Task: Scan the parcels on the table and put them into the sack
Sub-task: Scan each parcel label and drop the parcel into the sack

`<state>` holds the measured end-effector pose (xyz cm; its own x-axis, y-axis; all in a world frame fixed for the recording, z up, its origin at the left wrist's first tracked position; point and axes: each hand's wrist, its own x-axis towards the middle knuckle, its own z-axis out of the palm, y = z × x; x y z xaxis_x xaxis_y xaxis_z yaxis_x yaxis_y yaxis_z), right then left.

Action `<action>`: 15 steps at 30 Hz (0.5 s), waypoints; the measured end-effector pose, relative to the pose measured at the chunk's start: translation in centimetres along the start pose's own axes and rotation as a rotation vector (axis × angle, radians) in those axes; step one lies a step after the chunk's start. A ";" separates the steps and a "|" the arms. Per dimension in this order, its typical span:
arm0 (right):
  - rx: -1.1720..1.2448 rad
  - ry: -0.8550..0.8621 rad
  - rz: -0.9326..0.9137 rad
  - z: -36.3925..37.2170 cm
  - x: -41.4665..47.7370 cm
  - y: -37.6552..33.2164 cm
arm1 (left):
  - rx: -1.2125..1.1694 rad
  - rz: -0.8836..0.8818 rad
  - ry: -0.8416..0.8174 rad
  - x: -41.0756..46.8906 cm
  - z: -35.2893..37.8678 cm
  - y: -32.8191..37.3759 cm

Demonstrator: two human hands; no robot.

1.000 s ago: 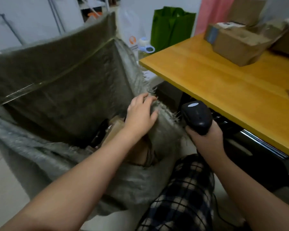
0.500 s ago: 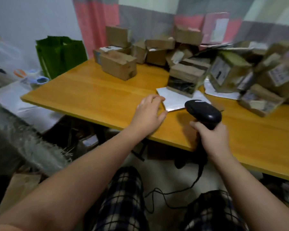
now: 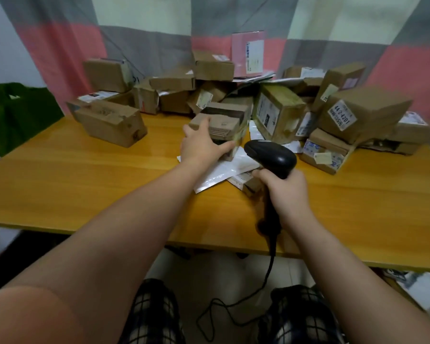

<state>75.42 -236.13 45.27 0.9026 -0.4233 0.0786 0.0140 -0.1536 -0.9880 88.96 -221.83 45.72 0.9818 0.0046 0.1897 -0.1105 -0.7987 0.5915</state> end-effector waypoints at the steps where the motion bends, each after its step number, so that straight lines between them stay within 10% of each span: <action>1: 0.004 -0.003 -0.009 0.0 0.0 0.1 | -0.074 0.002 0.023 -0.3 -0.1 -0.2; 8: 0.090 -0.055 0.002 -0.1 -0.9 0.5 | -0.740 -0.144 -0.071 -5.3 -4.7 -4.1; 15: 0.274 -0.181 0.048 3.0 -3.5 0.7 | -0.568 -0.480 -0.114 -9.9 -8.6 -9.0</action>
<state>73.54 -232.10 43.87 0.9664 -0.2553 0.0304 0.0625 0.1188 -0.9909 78.91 -209.54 45.25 0.9486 0.1877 -0.2550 0.3017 -0.2914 0.9078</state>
